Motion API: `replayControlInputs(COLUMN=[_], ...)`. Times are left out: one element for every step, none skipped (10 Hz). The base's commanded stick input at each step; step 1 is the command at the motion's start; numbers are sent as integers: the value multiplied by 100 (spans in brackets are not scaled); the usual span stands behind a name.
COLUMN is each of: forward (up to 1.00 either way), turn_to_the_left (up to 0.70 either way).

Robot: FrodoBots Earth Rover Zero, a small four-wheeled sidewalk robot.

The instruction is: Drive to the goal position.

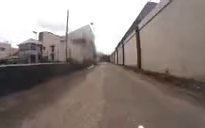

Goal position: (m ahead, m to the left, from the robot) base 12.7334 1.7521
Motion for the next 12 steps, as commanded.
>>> replayControlInputs(forward=[30, 30, 30, 30, 30, 30, 30, 30, 30, 30, 30, 30], turn_to_the_left=[0, 0, 0, 0, 0, 0, 0, 0, 0, 0, 0, 0])
